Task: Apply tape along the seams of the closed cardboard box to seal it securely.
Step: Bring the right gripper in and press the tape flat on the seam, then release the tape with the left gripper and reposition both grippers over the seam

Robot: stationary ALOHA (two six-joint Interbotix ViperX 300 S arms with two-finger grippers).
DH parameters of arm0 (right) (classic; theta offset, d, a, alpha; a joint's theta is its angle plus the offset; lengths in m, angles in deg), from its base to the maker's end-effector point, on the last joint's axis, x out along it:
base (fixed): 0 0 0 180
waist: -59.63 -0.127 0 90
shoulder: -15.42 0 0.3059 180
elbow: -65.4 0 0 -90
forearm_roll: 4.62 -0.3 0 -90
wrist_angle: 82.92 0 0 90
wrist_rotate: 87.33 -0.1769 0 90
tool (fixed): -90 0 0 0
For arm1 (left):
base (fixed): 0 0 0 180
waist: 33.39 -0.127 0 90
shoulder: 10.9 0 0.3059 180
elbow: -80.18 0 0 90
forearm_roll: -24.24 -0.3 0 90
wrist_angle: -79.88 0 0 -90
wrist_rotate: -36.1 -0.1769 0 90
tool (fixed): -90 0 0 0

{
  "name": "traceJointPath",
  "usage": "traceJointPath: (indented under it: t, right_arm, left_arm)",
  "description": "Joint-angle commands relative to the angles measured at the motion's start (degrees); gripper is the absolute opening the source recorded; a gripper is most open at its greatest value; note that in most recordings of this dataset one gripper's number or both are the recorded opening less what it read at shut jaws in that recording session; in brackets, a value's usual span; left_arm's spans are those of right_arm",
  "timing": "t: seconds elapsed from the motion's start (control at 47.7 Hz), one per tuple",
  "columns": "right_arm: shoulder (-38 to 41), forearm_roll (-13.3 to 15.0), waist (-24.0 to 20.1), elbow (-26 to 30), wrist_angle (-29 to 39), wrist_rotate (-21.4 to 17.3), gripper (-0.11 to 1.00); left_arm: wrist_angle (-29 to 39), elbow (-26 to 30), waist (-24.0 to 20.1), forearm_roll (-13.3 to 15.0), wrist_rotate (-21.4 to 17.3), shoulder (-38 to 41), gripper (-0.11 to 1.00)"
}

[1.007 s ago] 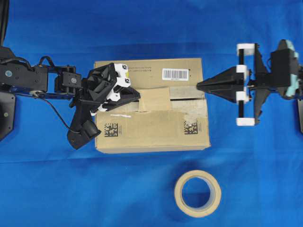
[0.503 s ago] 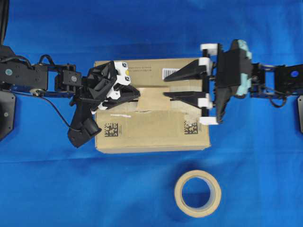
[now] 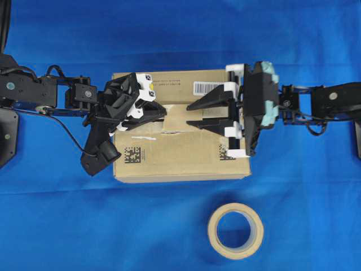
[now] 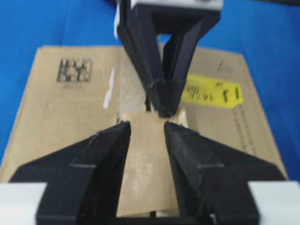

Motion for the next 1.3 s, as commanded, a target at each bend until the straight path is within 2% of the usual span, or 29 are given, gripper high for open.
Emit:
traceJointPath:
  t: [0.0, 0.482, 0.86, 0.965, 1.112, 1.154, 1.196, 1.28]
  right_arm:
    - [0.5, 0.1, 0.1, 1.8, -0.1, -0.1, 0.46]
    - [5.6, -0.3, 1.5, 3.7, 4.2, -0.3, 0.46]
    - [5.7, -0.3, 1.6, 4.0, 5.4, -0.3, 0.47]
    - [5.7, -0.3, 1.5, 4.0, 5.5, -0.3, 0.47]
    - [5.7, -0.3, 1.5, 4.0, 5.7, -0.3, 0.47]
    - [5.7, -0.3, 1.5, 4.0, 5.8, -0.3, 0.47]
    - [5.7, -0.3, 1.6, 4.0, 6.0, -0.3, 0.47]
    - [5.7, -0.3, 1.6, 4.0, 6.2, -0.3, 0.47]
  left_arm:
    - [-0.2, 1.2, -0.2, -0.1, 0.3, -0.7, 0.0]
    - [-0.1, 1.5, -0.4, -0.1, 0.7, -0.4, 0.0]
    - [2.4, 1.7, -0.6, -0.1, 0.5, -0.4, 0.02]
    - [2.4, 2.0, -1.0, -0.1, 0.5, -0.4, 0.2]
    - [2.4, 2.4, -1.4, -0.1, 0.2, -0.4, 0.65]
    - [2.4, 2.5, -1.5, -0.1, -0.1, -0.3, 0.75]
    - [2.4, 2.7, -1.6, -0.2, -0.6, -0.3, 0.76]
    - [2.9, 3.3, -1.8, -0.1, -1.3, -0.1, 0.7]
